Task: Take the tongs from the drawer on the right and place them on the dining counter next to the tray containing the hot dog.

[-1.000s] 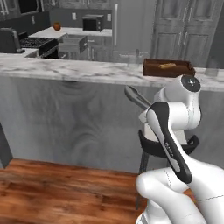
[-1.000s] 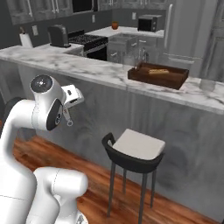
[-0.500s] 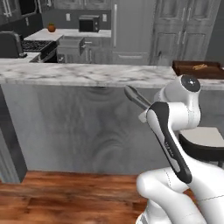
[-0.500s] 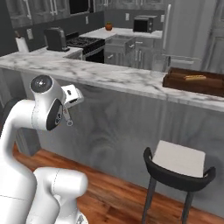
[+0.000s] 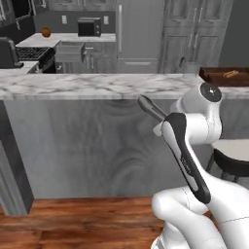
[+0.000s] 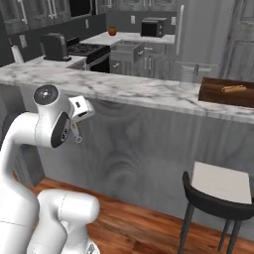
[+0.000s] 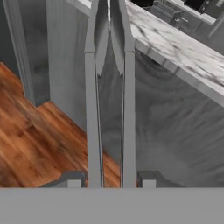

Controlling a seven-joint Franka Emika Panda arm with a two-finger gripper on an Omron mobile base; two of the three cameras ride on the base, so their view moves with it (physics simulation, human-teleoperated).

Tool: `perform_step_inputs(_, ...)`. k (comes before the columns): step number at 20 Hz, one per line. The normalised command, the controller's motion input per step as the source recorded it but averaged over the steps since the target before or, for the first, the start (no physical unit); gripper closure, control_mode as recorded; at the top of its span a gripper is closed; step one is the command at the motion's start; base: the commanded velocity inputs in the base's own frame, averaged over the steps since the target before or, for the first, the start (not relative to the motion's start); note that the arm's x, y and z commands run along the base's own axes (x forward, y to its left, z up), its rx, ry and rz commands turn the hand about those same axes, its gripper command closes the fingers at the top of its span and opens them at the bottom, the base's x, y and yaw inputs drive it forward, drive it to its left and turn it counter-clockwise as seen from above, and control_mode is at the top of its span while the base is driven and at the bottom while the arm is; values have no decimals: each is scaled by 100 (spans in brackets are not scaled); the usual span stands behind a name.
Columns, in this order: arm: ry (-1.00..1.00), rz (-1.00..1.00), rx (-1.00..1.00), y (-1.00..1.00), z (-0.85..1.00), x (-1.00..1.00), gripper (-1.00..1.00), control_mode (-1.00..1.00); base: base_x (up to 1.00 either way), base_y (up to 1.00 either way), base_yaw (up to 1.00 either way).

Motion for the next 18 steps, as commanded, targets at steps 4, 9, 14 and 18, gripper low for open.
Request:
perform_step_inputs(4,0,0,0,0,0,0,100,100,9,0,-15)
perform_step_inputs(9,0,0,0,0,0,0,100,100,33,-6,-12)
perform_step_inputs(14,0,0,0,0,0,0,100,100,64,-7,-11)
perform_step_inputs(18,0,0,0,0,0,0,100,100,60,-9,-12)
